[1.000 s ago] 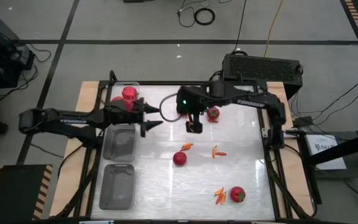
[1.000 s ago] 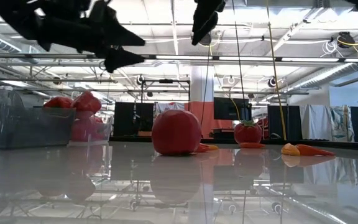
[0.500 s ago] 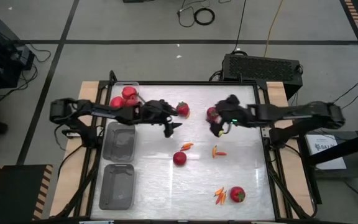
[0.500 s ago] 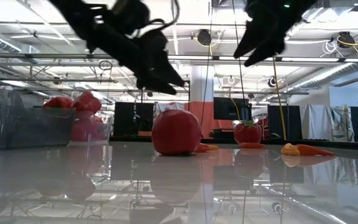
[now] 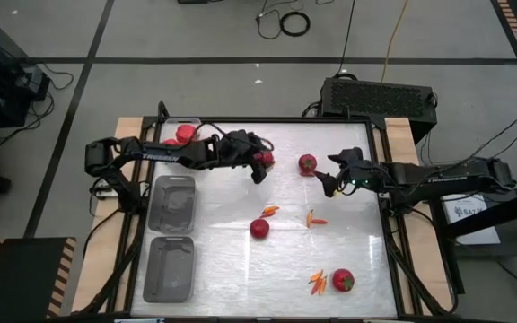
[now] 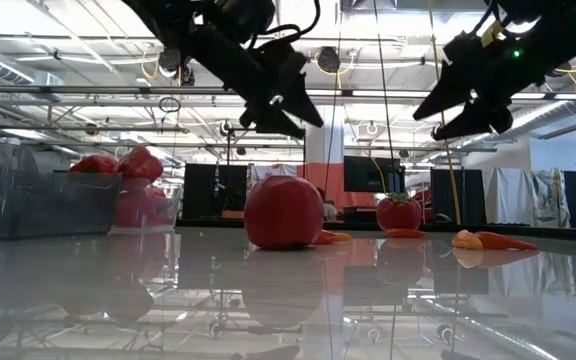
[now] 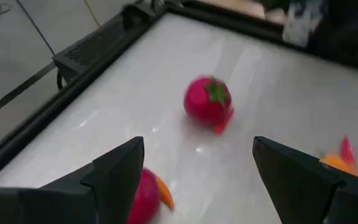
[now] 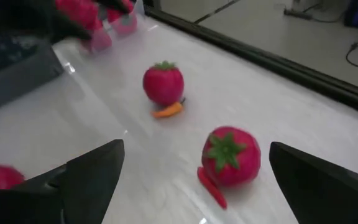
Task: Sort produce into baskets
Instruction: Put the top center tomato into the top black transparent bin
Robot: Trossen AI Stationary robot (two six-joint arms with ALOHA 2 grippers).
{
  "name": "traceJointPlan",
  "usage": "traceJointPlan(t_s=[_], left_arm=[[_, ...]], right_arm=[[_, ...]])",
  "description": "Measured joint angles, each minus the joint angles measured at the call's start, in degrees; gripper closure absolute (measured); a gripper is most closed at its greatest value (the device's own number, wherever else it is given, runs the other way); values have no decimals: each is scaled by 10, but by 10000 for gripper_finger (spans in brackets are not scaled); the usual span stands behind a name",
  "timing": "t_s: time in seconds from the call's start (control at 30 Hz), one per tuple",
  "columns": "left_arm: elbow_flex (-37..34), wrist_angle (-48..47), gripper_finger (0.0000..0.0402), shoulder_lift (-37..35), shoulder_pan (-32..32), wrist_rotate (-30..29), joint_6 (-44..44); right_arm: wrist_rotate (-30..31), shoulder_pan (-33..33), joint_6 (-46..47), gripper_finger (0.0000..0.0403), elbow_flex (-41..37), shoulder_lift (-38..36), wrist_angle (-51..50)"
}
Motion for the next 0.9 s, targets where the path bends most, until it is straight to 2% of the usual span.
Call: traceJointPlan(t_s=[0.23,0.4,0.5,0.73,0.9], left_arm=[[23,-41,94,0,31,-3,-67],[35,-40,94,2,48,-7,-62],[59,-49,94,31,62,1,-58],[161,-180,94,137,82,16,-55],[175,-201,94,162,81,16,-54]], right_arm=[[-4,19,-3,9,-12,1,0],[-4,25,-2,9,-16,1,2],[-3,25,-8,9,-16,1,18],[-4,26,-14,9,-17,1,72],[-6,26,-12,9,-17,1,79]])
